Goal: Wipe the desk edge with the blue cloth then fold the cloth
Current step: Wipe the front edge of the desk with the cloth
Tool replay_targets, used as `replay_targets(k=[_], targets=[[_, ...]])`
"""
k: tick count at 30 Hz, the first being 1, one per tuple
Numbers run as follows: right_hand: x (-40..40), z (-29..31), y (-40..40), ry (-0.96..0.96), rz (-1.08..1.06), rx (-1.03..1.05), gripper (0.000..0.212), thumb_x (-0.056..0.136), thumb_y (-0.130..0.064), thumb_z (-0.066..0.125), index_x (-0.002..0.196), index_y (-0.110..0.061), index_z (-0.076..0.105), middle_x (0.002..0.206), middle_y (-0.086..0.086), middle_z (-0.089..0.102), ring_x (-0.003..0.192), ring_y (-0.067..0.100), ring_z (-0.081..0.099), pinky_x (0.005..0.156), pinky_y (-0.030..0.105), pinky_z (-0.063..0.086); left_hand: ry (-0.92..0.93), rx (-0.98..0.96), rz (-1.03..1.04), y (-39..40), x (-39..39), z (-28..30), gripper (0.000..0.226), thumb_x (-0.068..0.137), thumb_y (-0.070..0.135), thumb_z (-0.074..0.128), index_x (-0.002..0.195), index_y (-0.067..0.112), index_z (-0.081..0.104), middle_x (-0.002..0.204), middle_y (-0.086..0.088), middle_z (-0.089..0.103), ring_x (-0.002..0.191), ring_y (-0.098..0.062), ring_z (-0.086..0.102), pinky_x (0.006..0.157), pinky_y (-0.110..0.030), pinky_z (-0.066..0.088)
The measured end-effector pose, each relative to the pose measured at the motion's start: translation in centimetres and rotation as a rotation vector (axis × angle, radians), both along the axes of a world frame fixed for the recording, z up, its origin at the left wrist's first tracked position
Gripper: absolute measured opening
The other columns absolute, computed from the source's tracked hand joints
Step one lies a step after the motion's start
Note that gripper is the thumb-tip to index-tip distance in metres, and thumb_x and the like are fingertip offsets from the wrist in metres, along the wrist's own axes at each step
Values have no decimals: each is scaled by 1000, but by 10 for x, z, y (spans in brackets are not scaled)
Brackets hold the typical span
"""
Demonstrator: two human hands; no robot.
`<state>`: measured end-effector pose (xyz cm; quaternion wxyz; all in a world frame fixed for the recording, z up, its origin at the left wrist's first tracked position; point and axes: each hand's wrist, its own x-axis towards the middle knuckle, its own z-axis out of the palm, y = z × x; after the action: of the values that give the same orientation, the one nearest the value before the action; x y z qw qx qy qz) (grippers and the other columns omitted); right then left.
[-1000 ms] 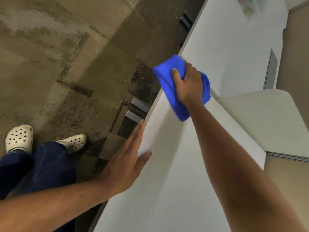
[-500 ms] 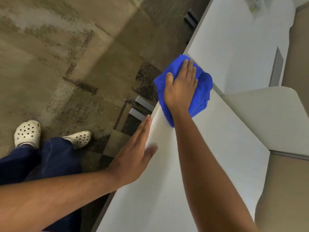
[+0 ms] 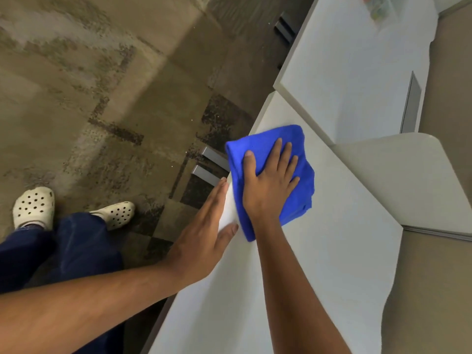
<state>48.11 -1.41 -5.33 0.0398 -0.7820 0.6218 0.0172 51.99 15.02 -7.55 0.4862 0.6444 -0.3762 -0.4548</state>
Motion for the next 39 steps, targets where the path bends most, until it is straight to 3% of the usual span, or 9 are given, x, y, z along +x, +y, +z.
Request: replay_targets(k=[8,12,18,22,26,30,33,35,39], targets=[[56,8,-76,-47,197,28,84,96,-44,57,168,-23,19,177,4,17,164,29,14,132,51,10,14,16,-11,1,1,-4,78,110,41,46,167,37,-7,173,29,-11,155,14,-6,115,-1,3],[83,10,-100,-40,231,-13,60,101,-31,53,159,-18,42,167,5,40,156,26,33,131,49,19,-35,3,-33,2,1,-2,80,111,38,47,167,33,-10,174,24,-14,159,5,-5,122,-10,4],[78,6,-60,171,333,-23,51,107,-24,42,156,-8,45,174,9,23,164,33,10,133,51,12,2,16,-29,3,1,1,78,110,39,46,165,32,-10,174,19,-14,159,4,-8,124,-16,8],[37,13,-22,120,608,115,41,100,-30,42,116,-10,74,138,4,66,161,28,25,133,51,10,123,138,49,2,-5,-5,86,107,49,52,167,31,-7,173,22,-10,153,12,-4,114,-4,2],[4,26,-27,44,1013,192,44,92,-35,42,98,-13,79,106,2,76,123,27,62,130,52,18,173,143,88,1,-6,-9,90,104,49,57,169,25,-1,178,12,2,160,-1,8,124,-21,17],[24,22,-81,133,1471,142,46,98,-42,45,89,-9,75,83,10,70,83,34,61,100,48,46,147,135,88,3,-7,-13,90,104,52,54,169,25,-3,178,11,1,161,-4,10,129,-33,22],[49,19,-122,43,1379,88,42,97,-38,47,72,-8,63,69,12,60,67,30,49,80,46,46,133,147,61,4,-9,-13,90,104,63,46,167,33,-11,176,18,-6,156,1,9,123,-29,19],[51,15,-133,-49,1181,75,41,97,-35,47,74,-7,65,73,11,64,73,29,54,90,49,48,116,136,53,4,-8,-12,88,104,64,44,166,36,-12,175,20,-8,151,5,8,120,-28,20],[48,8,-118,-163,646,2,38,101,-35,50,120,-13,74,134,3,70,145,29,49,126,50,29,94,106,54,4,-6,-9,84,106,58,45,166,34,-9,175,20,-6,152,6,7,121,-24,19]])
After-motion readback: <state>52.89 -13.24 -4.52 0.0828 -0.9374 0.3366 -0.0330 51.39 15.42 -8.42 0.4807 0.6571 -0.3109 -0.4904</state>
